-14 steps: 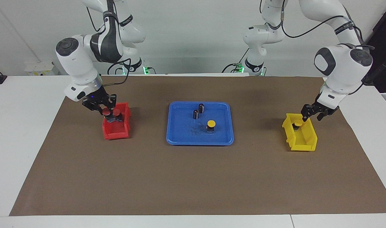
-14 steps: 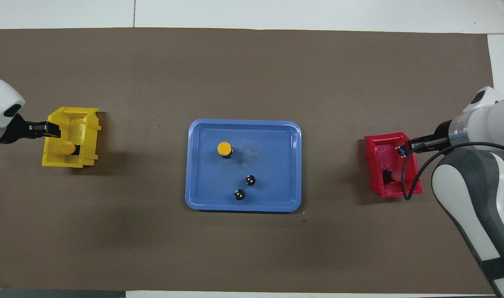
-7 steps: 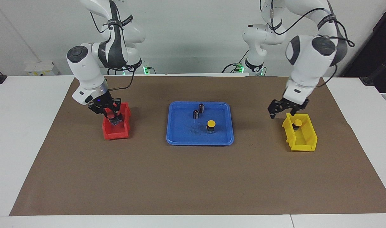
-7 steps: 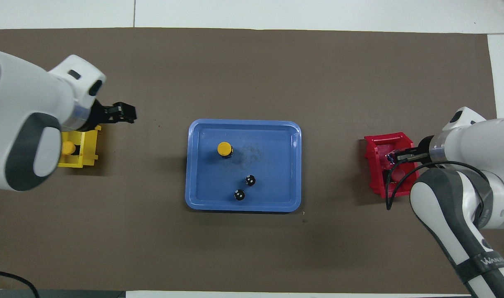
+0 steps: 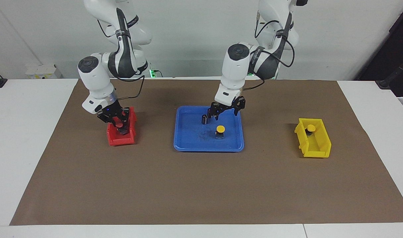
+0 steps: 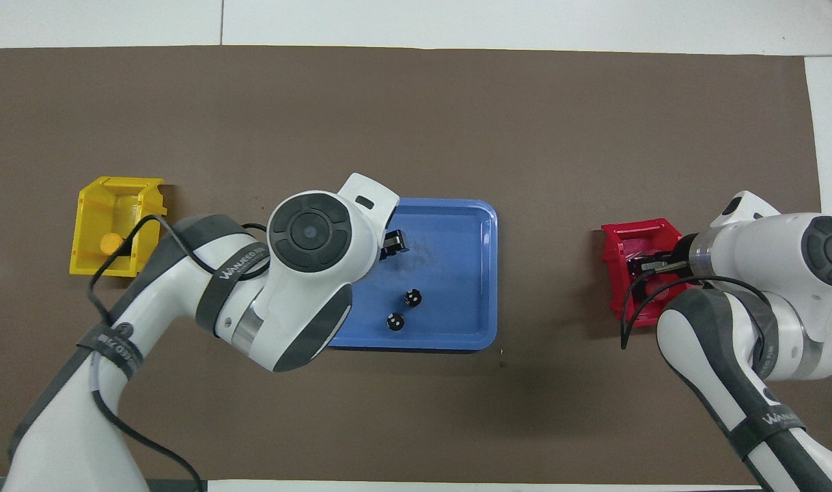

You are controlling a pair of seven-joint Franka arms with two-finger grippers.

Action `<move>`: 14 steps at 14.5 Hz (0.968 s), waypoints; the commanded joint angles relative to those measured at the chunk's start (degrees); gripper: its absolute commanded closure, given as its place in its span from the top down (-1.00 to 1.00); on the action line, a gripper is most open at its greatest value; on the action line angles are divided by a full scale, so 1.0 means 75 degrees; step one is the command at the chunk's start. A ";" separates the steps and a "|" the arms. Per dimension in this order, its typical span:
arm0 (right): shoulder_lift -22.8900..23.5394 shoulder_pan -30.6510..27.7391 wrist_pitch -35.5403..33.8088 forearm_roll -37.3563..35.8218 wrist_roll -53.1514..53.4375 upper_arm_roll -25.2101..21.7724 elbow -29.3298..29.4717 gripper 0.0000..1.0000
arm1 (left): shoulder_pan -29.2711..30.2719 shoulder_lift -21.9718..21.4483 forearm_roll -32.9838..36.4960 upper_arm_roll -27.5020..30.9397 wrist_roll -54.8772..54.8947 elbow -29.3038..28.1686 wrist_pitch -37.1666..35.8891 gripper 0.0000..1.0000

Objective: Sort red and yellow buttons by color
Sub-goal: 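Reach the left gripper into the tray and grasp the remaining yellow button, then carry the yellow button to the yellow bin while the right gripper withdraws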

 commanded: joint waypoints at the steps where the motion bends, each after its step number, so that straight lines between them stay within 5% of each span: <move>1: -0.0076 0.0093 0.0164 0.0156 0.0160 0.0044 -0.0130 0.01 | -0.0308 0.0367 0.0104 0.0173 -0.0370 -0.0020 0.0411 0.90; 6: 0.0006 -0.0351 -0.0408 0.0144 -0.0787 0.0032 0.0383 0.27 | -0.0180 0.0613 0.0291 0.0231 -0.0300 0.0074 0.0553 0.71; 10: 0.0007 -0.0786 -0.2560 0.0144 -0.1305 0.0032 0.2010 0.41 | -0.0027 0.0637 0.0491 0.0232 -0.0288 0.0168 0.0623 0.66; 14: -0.0018 -0.0599 -0.4681 0.0015 -0.0428 0.0090 0.4012 0.81 | -0.0015 0.0637 0.0491 0.0232 -0.0300 0.0168 0.0717 0.21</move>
